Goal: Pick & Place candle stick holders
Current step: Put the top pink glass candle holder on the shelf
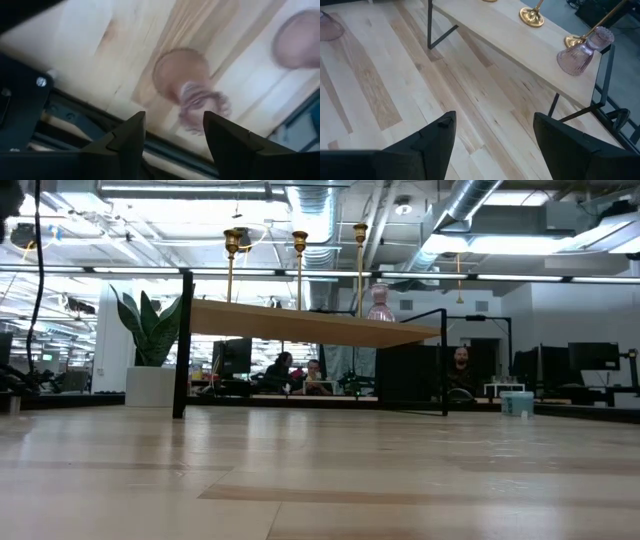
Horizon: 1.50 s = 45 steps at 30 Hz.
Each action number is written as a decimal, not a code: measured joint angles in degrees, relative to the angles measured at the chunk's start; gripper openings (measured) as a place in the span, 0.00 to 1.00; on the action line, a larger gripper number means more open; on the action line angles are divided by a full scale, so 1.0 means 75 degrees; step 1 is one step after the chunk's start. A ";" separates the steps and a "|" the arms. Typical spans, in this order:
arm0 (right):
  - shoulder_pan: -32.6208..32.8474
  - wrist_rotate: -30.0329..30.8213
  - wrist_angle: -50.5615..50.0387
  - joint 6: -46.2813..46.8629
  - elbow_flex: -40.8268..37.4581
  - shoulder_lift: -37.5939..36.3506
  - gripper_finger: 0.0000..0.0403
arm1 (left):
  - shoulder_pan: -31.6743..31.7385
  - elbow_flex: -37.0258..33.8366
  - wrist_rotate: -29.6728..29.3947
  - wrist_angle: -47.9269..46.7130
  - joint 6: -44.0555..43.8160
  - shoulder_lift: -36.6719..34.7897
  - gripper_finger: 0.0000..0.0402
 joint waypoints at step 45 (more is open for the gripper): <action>0.0000 -0.0138 -0.0061 -0.0213 0.0000 0.0006 0.63 | -0.0129 -0.1420 0.0156 0.1887 -0.0297 0.0074 0.07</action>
